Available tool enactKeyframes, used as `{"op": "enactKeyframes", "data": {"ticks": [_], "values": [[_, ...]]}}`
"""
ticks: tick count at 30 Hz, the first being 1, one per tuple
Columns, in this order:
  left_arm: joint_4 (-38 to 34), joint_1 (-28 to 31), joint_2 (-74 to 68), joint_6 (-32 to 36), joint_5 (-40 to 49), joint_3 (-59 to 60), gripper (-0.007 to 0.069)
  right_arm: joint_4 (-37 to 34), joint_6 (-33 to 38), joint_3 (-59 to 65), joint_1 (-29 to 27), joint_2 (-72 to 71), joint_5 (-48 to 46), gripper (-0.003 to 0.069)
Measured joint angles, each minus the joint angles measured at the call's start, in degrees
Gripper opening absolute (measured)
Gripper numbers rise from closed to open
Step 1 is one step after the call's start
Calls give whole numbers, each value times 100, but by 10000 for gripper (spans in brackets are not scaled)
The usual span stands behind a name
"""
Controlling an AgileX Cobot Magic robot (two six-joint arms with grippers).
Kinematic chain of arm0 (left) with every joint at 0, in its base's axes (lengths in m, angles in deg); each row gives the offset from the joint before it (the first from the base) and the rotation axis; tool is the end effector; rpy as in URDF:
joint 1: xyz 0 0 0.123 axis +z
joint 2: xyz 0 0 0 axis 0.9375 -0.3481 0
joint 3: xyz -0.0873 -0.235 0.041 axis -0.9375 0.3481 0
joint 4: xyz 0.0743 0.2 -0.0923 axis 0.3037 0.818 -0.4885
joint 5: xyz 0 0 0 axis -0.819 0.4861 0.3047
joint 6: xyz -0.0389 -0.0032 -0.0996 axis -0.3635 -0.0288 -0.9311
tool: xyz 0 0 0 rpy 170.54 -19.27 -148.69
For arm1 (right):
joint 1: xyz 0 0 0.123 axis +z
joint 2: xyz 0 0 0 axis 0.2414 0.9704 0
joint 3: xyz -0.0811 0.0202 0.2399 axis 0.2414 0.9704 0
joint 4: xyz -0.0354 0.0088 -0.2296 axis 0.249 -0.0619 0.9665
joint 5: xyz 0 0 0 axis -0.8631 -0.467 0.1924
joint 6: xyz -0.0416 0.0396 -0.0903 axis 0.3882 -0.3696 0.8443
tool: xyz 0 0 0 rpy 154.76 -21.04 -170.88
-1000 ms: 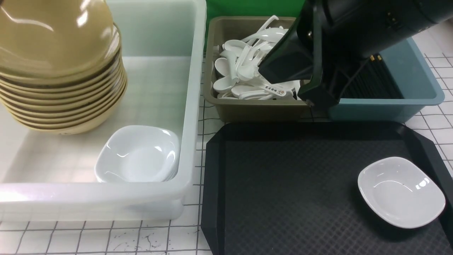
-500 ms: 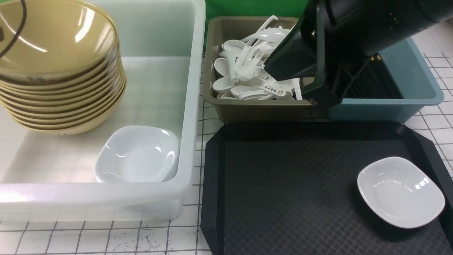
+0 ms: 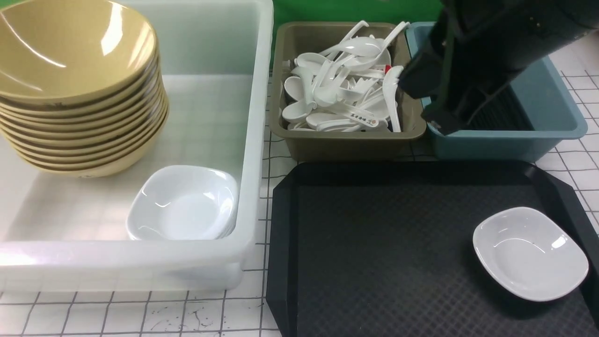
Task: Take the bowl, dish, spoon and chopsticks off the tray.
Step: Use the left arm to grab the plate
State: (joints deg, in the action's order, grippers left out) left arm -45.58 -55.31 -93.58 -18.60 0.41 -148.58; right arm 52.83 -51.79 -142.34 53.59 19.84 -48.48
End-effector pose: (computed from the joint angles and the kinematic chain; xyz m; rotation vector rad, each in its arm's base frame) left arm 0.3253 0.0385 0.4242 0.0076 2.2817 -0.3148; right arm 0.2223 0.1744 0.3860 -1.1765 2.1693 0.0723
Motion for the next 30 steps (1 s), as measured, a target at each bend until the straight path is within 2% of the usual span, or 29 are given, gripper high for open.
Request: {"op": "enactKeyframes", "data": {"ticks": [1,2,3,4,6,8,12,17,18,21,25,30], "values": [[-43,-283,2,49,7,0,539,124,-128,49,0,0,-86,48],[-21,-971,-25,72,19,6,523,321,-354,191,0,-30,-174,48],[40,-1360,-75,83,19,13,517,433,-488,324,0,-49,-209,48],[59,-1360,-75,83,19,20,516,452,-488,353,0,-49,-215,48],[446,-2412,-326,88,32,41,510,572,-824,908,-78,-213,-203,48],[618,-2819,-475,88,38,41,509,578,-942,1148,-173,-341,-167,48],[1130,-4034,-1121,5,33,41,509,614,-1267,2299,-864,-1096,90,48],[1153,-5023,-1917,-73,6,42,509,636,-1305,3369,-1788,-1948,202,48],[1153,-5059,-1950,-73,6,42,509,636,-1319,3408,-1821,-2016,202,48],[1143,-5670,-2562,-73,-376,42,509,643,-1525,3992,-2199,-2583,318,48],[1143,-6094,-3138,-74,-963,0,509,632,-1572,4295,-2246,-3070,432,48],[1002,-6307,-3599,-79,-1468,-138,509,617,-1583,4384,-2250,-3320,432,48]]}}
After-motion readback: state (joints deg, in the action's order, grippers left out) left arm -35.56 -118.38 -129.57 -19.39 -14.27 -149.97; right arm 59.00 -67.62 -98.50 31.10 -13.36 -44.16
